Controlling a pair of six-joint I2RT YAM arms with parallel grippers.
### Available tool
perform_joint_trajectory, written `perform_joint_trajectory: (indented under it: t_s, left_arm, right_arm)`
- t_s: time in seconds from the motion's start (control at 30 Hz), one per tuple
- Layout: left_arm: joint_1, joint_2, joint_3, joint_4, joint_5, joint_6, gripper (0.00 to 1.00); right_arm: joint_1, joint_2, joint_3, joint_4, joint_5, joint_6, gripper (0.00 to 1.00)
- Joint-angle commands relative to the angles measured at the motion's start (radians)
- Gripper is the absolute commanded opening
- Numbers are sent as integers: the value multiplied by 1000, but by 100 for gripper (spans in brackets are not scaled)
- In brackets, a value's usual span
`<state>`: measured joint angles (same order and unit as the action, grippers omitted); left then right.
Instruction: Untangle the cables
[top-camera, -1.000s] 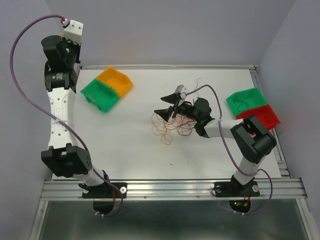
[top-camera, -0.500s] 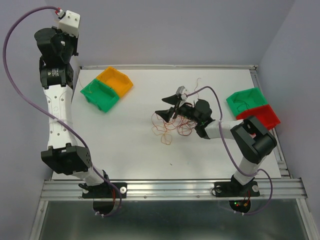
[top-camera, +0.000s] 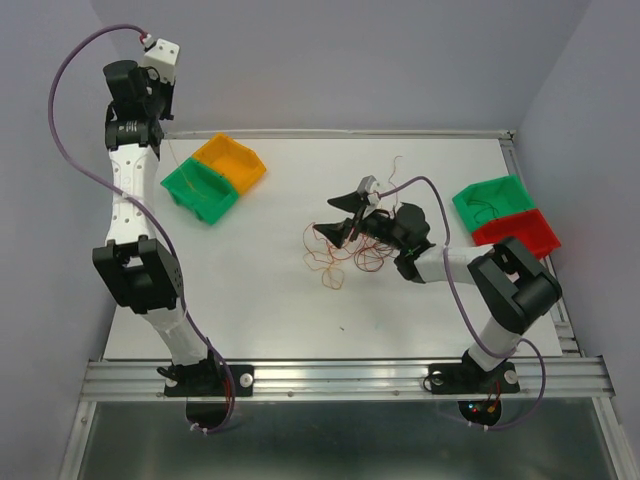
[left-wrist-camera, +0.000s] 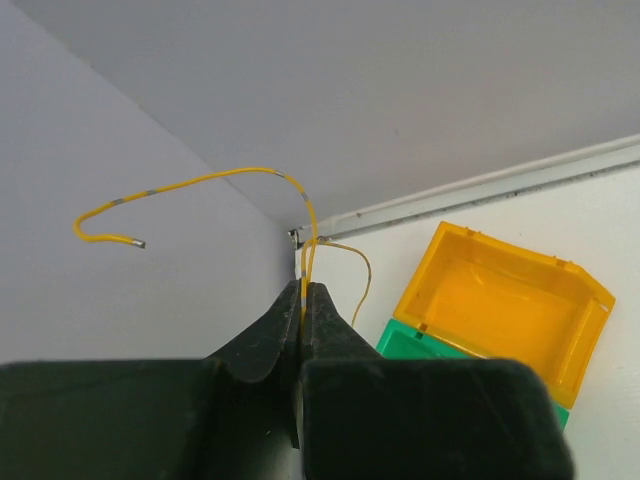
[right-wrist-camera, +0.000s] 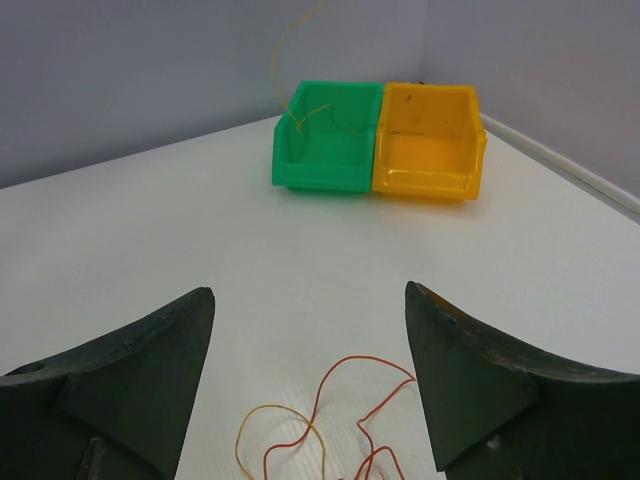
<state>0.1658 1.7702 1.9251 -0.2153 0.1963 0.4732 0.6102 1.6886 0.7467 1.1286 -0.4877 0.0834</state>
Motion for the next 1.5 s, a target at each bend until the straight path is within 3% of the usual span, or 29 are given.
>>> perform_joint_trajectory:
  t_s: [0.0,0.17,0.5,0.67,0.77,1.03,1.23,1.47]
  left_arm:
    - [8,-2,46,56,-17,-5,0]
    - [11,31,11,99,-54,7,0]
    - [34,38,-213,258,-69,8,0]
    - [55,61,-210,267,-38,-8,0]
    - [61,57,-230,277,-21,-8,0]
    - [60,15,-220,248,42,-33,0]
    - [54,55,-152,243,31,-68,0]
    - [54,94,-96,370,-125,-160,0]
  right_arm:
    - [8,-30,-23,72,11,-1,81]
    - [6,-38,-35,77,14,-2,81]
    - [6,3,-11,85,-18,33,81]
    - [7,216,215,85,-169,165,73]
    - [22,380,434,89,-216,233,69]
    - [71,574,690,108,-250,291,69]
    - [85,591,692,154,-232,311,66]
    - [83,539,597,177,-201,280,66]
